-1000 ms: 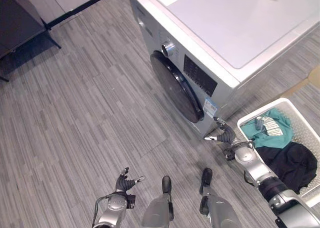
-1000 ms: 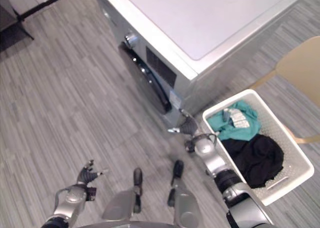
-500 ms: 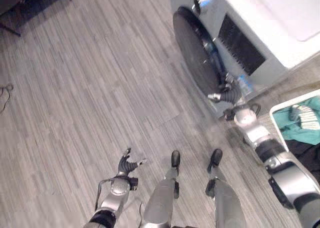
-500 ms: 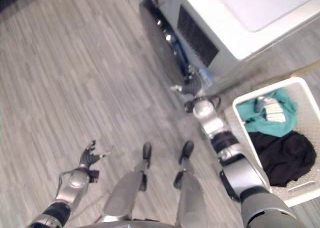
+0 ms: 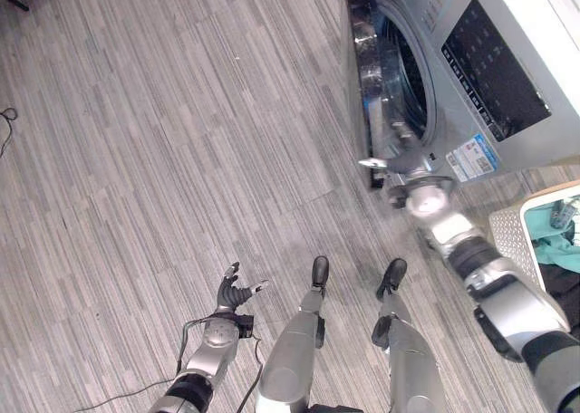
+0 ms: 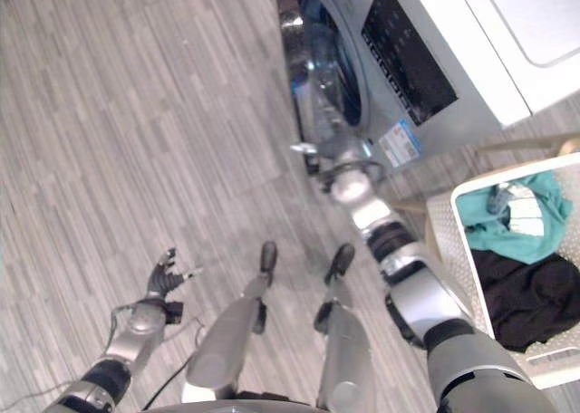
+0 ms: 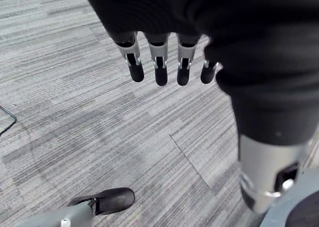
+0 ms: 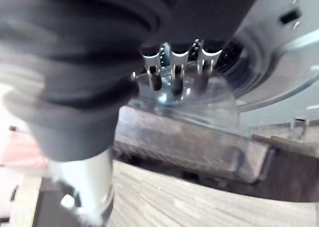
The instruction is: Grab the laundry basket,head to the washer,open it,put in the laundry and shut it.
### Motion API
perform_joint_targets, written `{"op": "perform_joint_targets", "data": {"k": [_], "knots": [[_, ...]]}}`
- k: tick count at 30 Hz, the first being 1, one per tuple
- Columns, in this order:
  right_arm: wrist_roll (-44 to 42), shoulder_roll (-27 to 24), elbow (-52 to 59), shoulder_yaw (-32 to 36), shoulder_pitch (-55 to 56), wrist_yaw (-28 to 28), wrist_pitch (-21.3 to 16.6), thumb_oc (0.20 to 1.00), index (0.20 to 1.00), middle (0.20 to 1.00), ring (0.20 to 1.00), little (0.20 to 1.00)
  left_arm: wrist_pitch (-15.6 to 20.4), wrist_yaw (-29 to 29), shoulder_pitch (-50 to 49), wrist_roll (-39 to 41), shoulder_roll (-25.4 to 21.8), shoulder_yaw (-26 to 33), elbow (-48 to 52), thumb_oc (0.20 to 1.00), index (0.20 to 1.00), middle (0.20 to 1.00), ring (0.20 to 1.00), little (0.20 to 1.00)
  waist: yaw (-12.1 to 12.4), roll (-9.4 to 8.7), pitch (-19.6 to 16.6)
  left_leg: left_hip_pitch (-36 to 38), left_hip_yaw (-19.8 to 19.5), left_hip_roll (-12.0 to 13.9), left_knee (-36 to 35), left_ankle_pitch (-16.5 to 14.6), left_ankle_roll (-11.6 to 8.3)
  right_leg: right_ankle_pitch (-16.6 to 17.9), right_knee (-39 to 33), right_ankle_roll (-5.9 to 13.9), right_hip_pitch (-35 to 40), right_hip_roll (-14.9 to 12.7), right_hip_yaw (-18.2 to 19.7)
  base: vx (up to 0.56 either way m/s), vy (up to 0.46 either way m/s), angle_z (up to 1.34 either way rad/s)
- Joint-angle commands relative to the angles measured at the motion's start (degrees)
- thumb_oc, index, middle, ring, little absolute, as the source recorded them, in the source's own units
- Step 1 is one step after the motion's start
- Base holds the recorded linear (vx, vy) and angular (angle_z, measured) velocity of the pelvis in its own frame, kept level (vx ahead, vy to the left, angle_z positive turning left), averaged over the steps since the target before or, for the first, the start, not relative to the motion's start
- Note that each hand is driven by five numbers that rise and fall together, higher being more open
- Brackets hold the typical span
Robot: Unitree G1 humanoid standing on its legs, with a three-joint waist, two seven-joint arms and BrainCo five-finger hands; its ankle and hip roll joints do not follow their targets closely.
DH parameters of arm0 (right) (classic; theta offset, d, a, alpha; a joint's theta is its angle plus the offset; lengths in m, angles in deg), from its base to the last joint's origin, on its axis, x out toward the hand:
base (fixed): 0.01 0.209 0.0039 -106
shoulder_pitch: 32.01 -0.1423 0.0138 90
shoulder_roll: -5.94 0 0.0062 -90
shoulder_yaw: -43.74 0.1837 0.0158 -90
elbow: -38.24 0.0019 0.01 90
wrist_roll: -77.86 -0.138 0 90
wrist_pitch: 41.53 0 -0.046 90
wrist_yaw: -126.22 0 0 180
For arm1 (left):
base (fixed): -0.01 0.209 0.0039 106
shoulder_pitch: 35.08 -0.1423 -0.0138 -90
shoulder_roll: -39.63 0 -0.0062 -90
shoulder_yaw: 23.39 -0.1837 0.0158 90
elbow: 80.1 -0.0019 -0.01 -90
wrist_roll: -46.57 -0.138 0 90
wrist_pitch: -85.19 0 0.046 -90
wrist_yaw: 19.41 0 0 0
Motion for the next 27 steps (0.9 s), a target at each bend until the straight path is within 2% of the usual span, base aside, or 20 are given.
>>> {"op": "perform_joint_targets", "data": {"k": [1,3,4,5,8,12,13,15,17,18,20,21,22,23,27], "knots": [[-0.6,6.6,4.0,-4.0,-6.28,-5.34,-5.28,1.0,1.0,1.0,1.0,1.0,0.89,1.22,1.02,1.48,-2.21,-2.65,0.16,1.0,1.0,1.0,1.0,1.0,4.11,-2.37,-0.79,0.18,-0.06,-3.27,4.7,-4.7,0.33,-7.16,3.3,5.29,1.91,-2.67,2.05,0.02,-0.055,0.14],[-1.1,10.38,5.9,-5.35,-9.26,-5.7,-6.38,1.0,1.0,1.0,1.0,1.0,1.28,1.39,2.16,1.67,-2.14,-3.9,0.16,1.0,1.0,1.0,1.0,1.0,5.32,-2.01,-0.9,0.09,-1.24,-3.52,5.14,-4.94,0.23,-7.52,3.3,5.25,2.69,-3.02,0.95,0.08,-0.077,0.14],[-1.25,12.32,7.8,-6.23,-12.04,-5.59,-7.12,1.0,1.0,1.0,1.0,1.0,1.85,1.49,3.12,1.76,-2.16,-5.18,0.64,1.0,1.0,1.0,1.0,1.0,6.7,-1.55,-1.51,0.77,-2.5,-3.38,5.24,-6.3,-0.33,-9.08,3.45,5.61,4.04,-2.93,0.09,0.14,-0.112,0.23],[-1.49,12.65,8.91,-6.14,-13.51,-5.16,-7.77,1.0,1.0,1.0,1.0,1.0,2.15,1.54,3.57,1.82,-2.23,-5.55,1.09,1.0,1.0,1.0,1.0,1.0,7.34,-1.41,-1.69,0.73,-3.07,-3.5,5.23,-6.31,-0.56,-9.31,3.4,5.58,4.6,-3.13,-0.79,0.13,-0.089,0.39],[-2.96,12.03,10.77,-5.1,-14.48,-4.71,-8.56,1.0,1.0,1.0,1.0,1.0,2.43,1.41,4.06,1.74,-2.56,-6.09,2.71,1.0,1.0,1.0,1.0,1.0,8.04,-1.36,-2.0,0.6,-4.2,-3.79,5.18,-6.13,-0.84,-9.68,3.36,5.57,5.4,-3.33,-2.08,0.04,-0.029,0.47],[-3.87,6.85,13.62,-3.8,-13.46,-4.55,-8.03,1.0,1.0,1.0,1.0,1.0,2.07,1.26,3.87,2.14,-3.55,-4.59,4.08,1.0,1.0,1.0,1.0,1.0,8.19,-2.53,-2.04,0.98,-4.57,-3.72,4.46,-6.01,-0.98,-9.82,3.28,5.71,6.06,-3.29,-2.67,0.02,-0.01,0.32],[-3.88,6.82,13.67,-3.79,-13.44,-4.55,-8.0,1.0,1.0,1.0,1.0,1.0,2.06,1.26,3.87,2.14,-3.55,-4.6,4.09,1.0,1.0,1.0,1.0,1.0,8.22,-2.53,-2.04,0.99,-4.55,-3.71,4.45,-6.0,-0.98,-9.81,3.28,5.71,6.06,-3.29,-2.65,0.0,0.008,0.33],[-3.97,3.81,14.31,-3.31,-10.21,-5.06,-7.22,1.0,1.0,1.0,1.0,1.0,1.64,1.65,3.64,2.17,-3.64,-3.55,4.97,1.0,1.0,1.0,1.0,1.0,7.4,-3.62,-1.65,1.32,-3.71,-3.48,4.24,-6.18,-0.83,-9.33,2.87,5.86,6.05,-3.09,-1.94,0.0,-0.003,0.14],[-3.72,2.74,15.01,-3.23,-8.69,-5.25,-7.0,1.0,1.0,1.0,1.0,1.0,1.44,1.86,3.46,2.12,-3.57,-3.08,5.41,1.0,1.0,1.0,1.0,1.0,7.07,-3.92,-1.51,1.48,-3.31,-3.38,4.19,-6.31,-0.76,-9.18,2.73,5.91,6.04,-3.0,-1.45,-0.05,0.025,-0.04],[-2.97,1.57,16.11,-3.1,-6.57,-5.51,-6.72,1.0,1.0,1.0,1.0,1.0,1.31,1.94,3.44,1.82,-3.42,-2.71,6.03,1.0,1.0,1.0,1.0,1.0,6.23,-4.24,-1.03,0.75,-2.61,-3.78,4.4,-5.12,-0.24,-7.61,2.5,5.64,5.32,-3.51,-1.52,-0.1,0.06,-0.1],[0.55,-0.68,20.23,-3.86,-1.12,-7.06,-5.86,1.0,1.0,1.0,1.0,1.0,0.72,2.01,3.24,0.19,-2.95,-1.97,7.14,1.0,1.0,1.0,1.0,1.0,4.51,-4.8,-0.6,1.18,-1.18,-3.48,4.58,-5.6,-0.08,-7.14,2.23,5.83,5.06,-3.34,-0.25,-0.07,0.055,-0.17],[0.56,-0.7,20.28,-3.86,-1.08,-7.06,-5.84,1.0,1.0,1.0,1.0,1.0,0.72,2.01,3.22,0.19,-2.94,-1.98,7.15,1.0,1.0,1.0,1.0,1.0,4.53,-4.79,-0.62,1.19,-1.16,-3.48,4.58,-5.6,-0.08,-7.14,2.23,5.83,5.05,-3.33,-0.23,-0.04,0.057,-0.46],[5.43,-3.69,24.62,-4.26,4.27,-8.72,-5.66,1.0,1.0,1.0,1.0,1.0,0.45,2.29,3.9,-2.21,-2.7,-1.61,8.78,1.0,1.0,1.0,1.0,1.0,2.47,-5.11,-0.36,1.53,0.34,-3.19,4.7,-6.08,0.08,-6.87,2.08,5.93,4.73,-3.1,1.03,-0.02,0.038,-0.45],[5.44,-3.73,24.69,-4.25,4.33,-8.72,-5.62,1.0,1.0,1.0,1.0,1.0,0.45,2.3,3.88,-2.21,-2.68,-1.64,8.79,1.0,1.0,1.0,1.0,1.0,2.51,-5.1,-0.38,1.54,0.36,-3.19,4.69,-6.09,0.09,-6.86,2.08,5.93,4.72,-3.09,1.06,-0.03,0.067,-0.54],[13.45,-7.87,28.57,-2.68,17.48,-11.2,-5.87,1.0,1.0,1.0,1.0,1.0,0.49,3.6,9.12,-6.48,-2.92,-1.07,12.48,1.0,1.0,1.0,1.0,1.0,-2.17,-5.43,-0.58,2.21,2.86,-2.75,4.33,-6.65,0.09,-6.43,2.11,6.28,4.0,-2.92,2.67,-0.01,0.042,-0.4]]}}
